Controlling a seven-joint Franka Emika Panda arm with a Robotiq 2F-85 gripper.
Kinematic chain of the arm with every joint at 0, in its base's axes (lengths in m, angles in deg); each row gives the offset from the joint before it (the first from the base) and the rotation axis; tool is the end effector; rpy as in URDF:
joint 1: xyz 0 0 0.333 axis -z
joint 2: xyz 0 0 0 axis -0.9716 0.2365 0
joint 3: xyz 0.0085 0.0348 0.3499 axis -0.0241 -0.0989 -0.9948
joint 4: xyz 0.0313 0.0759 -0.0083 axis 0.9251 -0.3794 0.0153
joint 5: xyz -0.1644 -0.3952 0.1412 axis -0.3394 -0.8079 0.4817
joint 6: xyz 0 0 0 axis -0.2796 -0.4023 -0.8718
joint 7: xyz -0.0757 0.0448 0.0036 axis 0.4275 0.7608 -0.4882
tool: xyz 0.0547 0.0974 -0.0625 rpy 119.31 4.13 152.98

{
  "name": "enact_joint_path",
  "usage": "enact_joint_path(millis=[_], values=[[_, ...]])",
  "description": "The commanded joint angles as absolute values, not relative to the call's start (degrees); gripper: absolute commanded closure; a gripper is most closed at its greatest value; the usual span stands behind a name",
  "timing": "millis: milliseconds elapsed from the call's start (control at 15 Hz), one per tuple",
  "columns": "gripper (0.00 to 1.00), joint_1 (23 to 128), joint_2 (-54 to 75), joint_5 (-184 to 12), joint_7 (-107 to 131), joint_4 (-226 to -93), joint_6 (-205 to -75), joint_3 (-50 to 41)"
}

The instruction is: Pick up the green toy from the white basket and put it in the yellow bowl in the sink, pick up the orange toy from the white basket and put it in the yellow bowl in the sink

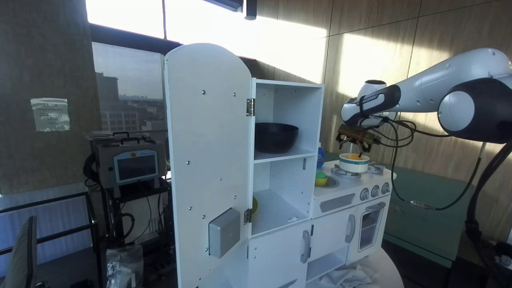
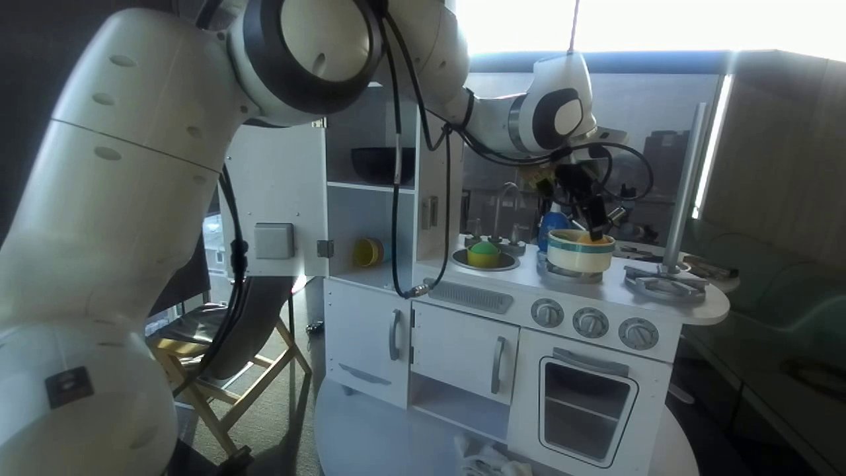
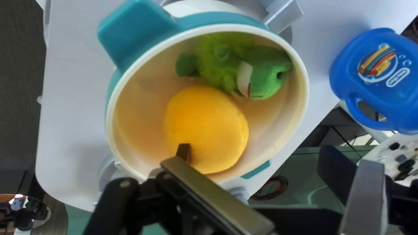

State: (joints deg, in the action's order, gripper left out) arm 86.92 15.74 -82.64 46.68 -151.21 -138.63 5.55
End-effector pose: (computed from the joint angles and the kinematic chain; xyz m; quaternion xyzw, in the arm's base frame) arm 0.7292 -0.3034 0.5219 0.8312 -0.5004 0.2422 0.0075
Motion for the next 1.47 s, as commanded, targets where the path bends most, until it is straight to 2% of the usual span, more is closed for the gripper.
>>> enact_joint_path(millis=[0,333,467,933,1067,1400], values=[[0.0,86.9,16.9,-82.0,47.2,-148.6,-135.2,5.8],[0.0,87.0,16.0,-82.1,47.3,-149.9,-133.9,5.9],[0.27,87.0,15.9,-82.1,47.2,-150.0,-133.0,5.9],[0.8,86.7,14.2,-82.4,47.0,-151.7,-132.7,5.8],[0.84,86.6,13.2,-82.7,47.0,-152.3,-132.9,5.9],[0.84,86.4,10.5,-83.4,46.8,-153.5,-132.4,5.9]])
